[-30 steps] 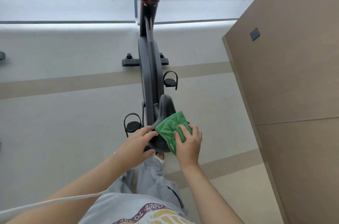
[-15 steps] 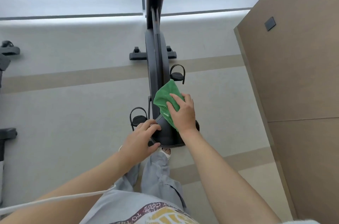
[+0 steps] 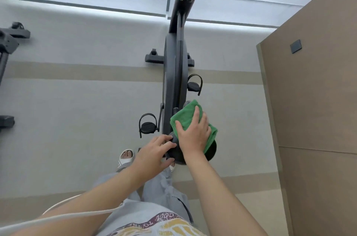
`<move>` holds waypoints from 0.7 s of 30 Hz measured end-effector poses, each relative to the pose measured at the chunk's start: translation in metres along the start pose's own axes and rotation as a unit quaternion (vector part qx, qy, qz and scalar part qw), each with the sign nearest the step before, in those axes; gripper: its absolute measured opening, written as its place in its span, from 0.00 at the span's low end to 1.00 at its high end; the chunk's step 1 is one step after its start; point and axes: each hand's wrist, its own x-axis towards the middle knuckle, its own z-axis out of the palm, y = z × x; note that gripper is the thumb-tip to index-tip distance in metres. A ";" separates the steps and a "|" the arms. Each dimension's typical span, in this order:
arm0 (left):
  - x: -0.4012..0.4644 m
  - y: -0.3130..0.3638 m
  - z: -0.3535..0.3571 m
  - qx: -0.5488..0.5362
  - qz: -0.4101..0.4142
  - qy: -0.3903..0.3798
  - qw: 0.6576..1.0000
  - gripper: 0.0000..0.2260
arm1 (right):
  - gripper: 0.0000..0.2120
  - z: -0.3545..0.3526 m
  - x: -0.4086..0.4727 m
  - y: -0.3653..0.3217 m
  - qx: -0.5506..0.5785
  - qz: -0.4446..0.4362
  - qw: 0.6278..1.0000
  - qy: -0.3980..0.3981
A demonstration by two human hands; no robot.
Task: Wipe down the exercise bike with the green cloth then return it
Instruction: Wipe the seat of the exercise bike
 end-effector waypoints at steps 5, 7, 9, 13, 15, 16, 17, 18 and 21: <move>0.001 0.000 0.003 -0.006 -0.002 0.011 1.000 0.20 | 0.46 0.006 0.040 -0.026 -0.064 0.047 0.996 -0.038; 0.001 -0.001 0.004 -0.009 -0.001 0.010 1.000 0.20 | 0.45 0.008 0.045 -0.028 -0.083 0.055 0.994 -0.043; 0.001 -0.002 0.004 -0.010 0.000 0.016 1.000 0.20 | 0.43 0.009 0.049 -0.029 -0.088 0.053 0.994 -0.047; -0.001 -0.001 0.006 -0.014 -0.004 0.017 1.000 0.20 | 0.28 -0.004 0.085 -0.034 -0.039 0.044 0.991 -0.123; 0.000 -0.001 0.005 -0.016 -0.011 0.015 1.000 0.20 | 0.19 -0.015 0.102 -0.034 -0.022 0.009 0.983 -0.182; 0.000 -0.001 0.004 -0.015 -0.012 0.013 1.000 0.20 | 0.16 -0.018 0.104 -0.032 -0.016 -0.005 0.981 -0.193; 0.001 0.000 0.004 -0.014 -0.011 0.012 1.000 0.20 | 0.15 -0.019 0.102 -0.030 -0.002 -0.012 0.982 -0.187; 0.001 0.001 0.003 -0.015 -0.010 0.010 1.000 0.20 | 0.16 -0.018 0.097 -0.029 0.020 -0.011 0.985 -0.171; 0.000 0.002 0.004 -0.015 -0.016 0.015 1.000 0.19 | 0.35 -0.003 0.061 -0.023 0.005 0.007 0.995 -0.098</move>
